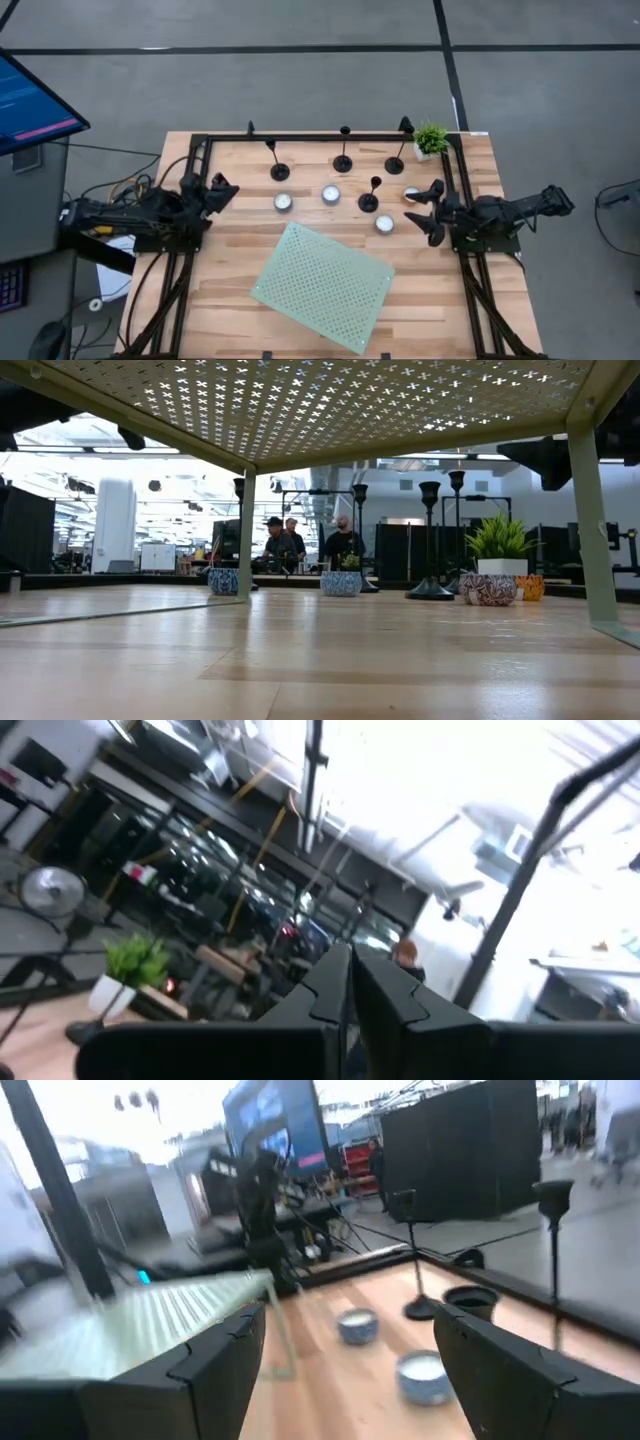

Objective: Pick & Place candle stick holders
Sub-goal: Put the candle holder on the shelf

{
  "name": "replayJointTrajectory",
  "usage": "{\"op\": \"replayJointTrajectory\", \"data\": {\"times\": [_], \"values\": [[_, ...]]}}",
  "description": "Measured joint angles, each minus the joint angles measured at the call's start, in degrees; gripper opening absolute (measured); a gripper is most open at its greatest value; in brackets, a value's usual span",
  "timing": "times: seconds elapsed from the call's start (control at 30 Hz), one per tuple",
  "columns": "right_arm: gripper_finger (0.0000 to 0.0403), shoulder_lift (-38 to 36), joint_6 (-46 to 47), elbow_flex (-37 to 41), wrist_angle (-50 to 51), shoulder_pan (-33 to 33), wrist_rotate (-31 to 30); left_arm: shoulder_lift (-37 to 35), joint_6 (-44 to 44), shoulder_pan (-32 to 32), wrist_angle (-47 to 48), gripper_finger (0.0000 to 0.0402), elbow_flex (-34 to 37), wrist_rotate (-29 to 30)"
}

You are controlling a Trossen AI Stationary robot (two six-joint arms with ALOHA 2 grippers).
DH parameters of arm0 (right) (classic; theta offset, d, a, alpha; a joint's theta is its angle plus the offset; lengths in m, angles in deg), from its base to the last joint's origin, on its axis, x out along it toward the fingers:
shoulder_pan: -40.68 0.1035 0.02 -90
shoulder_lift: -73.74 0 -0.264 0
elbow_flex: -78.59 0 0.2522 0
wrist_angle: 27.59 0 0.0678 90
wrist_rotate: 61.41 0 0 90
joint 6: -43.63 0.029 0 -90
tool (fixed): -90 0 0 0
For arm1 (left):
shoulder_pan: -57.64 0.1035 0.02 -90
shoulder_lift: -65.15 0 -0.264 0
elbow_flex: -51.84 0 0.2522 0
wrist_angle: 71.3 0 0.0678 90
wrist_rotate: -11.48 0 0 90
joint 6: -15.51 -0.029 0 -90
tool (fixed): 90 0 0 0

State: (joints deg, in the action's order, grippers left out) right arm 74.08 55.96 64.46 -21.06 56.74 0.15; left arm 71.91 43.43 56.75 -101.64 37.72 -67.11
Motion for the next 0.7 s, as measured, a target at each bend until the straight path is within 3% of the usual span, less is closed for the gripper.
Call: {"op": "replayJointTrajectory", "data": {"times": [0.2,0.57,0.7], "values": [[0.0282,0.0,10.9,0.0,-8.2,0.0,0.0,3.0,0.0,0.0,-2.7,0.0005,0.0,3.2],[0.0282,0.0,11.3,0.0,-25.7,-0.1,-0.1,4.7,0.0,0.0,-7.0,0.0008,0.0,3.6],[0.0282,0.0,11.1,-0.1,-26.2,-0.8,-6.4,4.7,-0.2,0.0,-8.1,0.0005,0.0,3.6]]}}
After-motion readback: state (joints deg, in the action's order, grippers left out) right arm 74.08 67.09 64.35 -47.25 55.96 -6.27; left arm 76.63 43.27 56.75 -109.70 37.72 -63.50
